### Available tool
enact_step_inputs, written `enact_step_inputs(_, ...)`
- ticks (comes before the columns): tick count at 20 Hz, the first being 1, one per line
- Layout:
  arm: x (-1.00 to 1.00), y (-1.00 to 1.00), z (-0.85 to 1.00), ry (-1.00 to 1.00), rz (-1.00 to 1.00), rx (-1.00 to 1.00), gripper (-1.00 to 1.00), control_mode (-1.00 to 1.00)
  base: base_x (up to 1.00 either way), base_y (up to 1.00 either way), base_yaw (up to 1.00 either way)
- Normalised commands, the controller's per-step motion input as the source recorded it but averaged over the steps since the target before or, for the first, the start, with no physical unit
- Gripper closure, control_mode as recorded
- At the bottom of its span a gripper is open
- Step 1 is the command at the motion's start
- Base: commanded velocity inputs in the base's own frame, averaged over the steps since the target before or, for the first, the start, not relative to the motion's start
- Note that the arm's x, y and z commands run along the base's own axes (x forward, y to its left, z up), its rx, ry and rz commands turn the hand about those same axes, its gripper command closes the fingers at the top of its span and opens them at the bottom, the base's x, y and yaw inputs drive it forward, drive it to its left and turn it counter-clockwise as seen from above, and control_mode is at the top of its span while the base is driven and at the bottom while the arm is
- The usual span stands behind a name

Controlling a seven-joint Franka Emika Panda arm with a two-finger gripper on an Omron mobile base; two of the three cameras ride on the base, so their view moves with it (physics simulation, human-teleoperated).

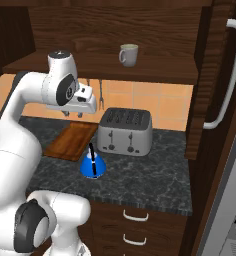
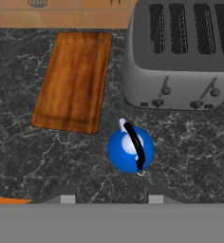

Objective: Pick the kettle from the counter and place it on the tray. Then pick the mug from the cabinet and place it on the tray. Then close the cabinet doors.

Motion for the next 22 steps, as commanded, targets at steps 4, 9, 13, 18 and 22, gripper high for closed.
enact_step_inputs(4,-0.17,-0.05,-0.09,-0.01,0.0,0.0,-1.0,-1.0,0.0,0.0,0.0)
enact_step_inputs(9,-0.4,-0.14,-0.21,-0.04,0.0,0.0,-1.0,-1.0,0.0,0.0,0.0)
enact_step_inputs(13,-0.36,-0.07,-0.29,-0.06,0.0,0.0,-1.0,-1.0,0.0,0.0,0.0)
enact_step_inputs(18,-0.07,0.0,-0.37,0.05,0.0,0.0,-1.0,-1.0,0.0,0.0,0.0)
enact_step_inputs(22,0.0,-0.03,-0.4,0.0,0.04,0.0,-1.0,-1.0,0.0,0.0,0.0)
